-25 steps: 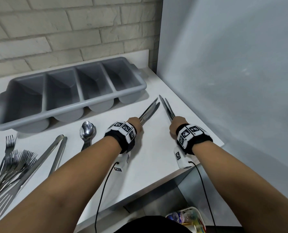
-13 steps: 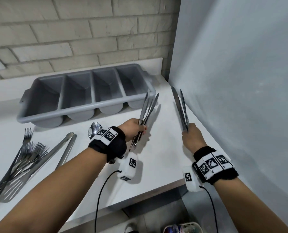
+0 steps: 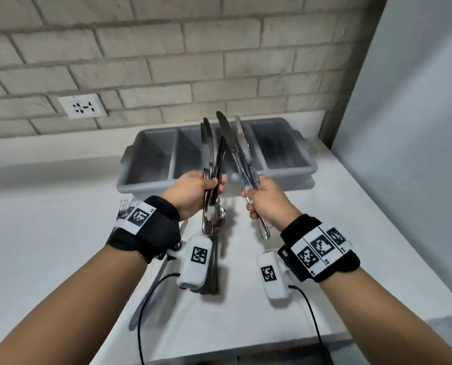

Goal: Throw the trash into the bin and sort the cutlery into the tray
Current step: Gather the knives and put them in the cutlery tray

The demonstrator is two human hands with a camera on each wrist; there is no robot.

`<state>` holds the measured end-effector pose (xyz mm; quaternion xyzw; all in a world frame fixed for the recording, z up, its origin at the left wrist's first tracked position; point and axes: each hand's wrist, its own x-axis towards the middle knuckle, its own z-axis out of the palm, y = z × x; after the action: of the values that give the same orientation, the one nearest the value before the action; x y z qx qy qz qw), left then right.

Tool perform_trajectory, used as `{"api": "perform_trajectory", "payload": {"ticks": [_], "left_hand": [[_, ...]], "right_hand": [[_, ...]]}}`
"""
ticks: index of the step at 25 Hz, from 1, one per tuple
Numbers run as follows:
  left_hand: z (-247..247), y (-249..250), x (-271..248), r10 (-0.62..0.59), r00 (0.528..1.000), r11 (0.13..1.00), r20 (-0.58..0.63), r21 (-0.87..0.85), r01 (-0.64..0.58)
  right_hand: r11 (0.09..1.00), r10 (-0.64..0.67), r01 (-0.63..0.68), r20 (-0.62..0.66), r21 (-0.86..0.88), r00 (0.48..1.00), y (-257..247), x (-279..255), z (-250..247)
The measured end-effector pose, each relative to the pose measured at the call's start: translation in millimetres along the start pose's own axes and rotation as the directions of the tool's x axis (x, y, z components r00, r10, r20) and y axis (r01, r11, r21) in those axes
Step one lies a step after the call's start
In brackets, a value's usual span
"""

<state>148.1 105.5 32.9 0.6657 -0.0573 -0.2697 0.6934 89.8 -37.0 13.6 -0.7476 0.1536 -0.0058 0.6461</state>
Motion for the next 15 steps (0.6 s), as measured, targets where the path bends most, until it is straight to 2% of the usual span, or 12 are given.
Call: {"api": "perform_trajectory", "payload": {"ticks": [5, 9, 13, 15], "left_hand": [[-102, 30, 27, -0.070, 0.993, 0.997, -0.097, 0.008, 0.071], [-157, 40, 67, -0.201, 0.969, 0.976, -0.141, 0.050, 0.210], [-194, 40, 112, -0.303, 0.937, 0.940, -0.175, 0.110, 0.324], [-207, 35, 131, -0.339, 0.922, 0.923, -0.188, 0.125, 0.365]], "right_hand": [[0.997, 0.078, -0.073, 0.129, -0.040, 0.989, -41, 63, 98], [0.983, 0.184, -0.174, 0.241, -0.062, 0.953, -59, 117, 154], [0.943, 0.333, -0.319, 0.215, -0.100, 0.918, -64, 161, 189], [0.931, 0.365, -0.354, 0.190, -0.090, 0.911, -65, 176, 198]]}}
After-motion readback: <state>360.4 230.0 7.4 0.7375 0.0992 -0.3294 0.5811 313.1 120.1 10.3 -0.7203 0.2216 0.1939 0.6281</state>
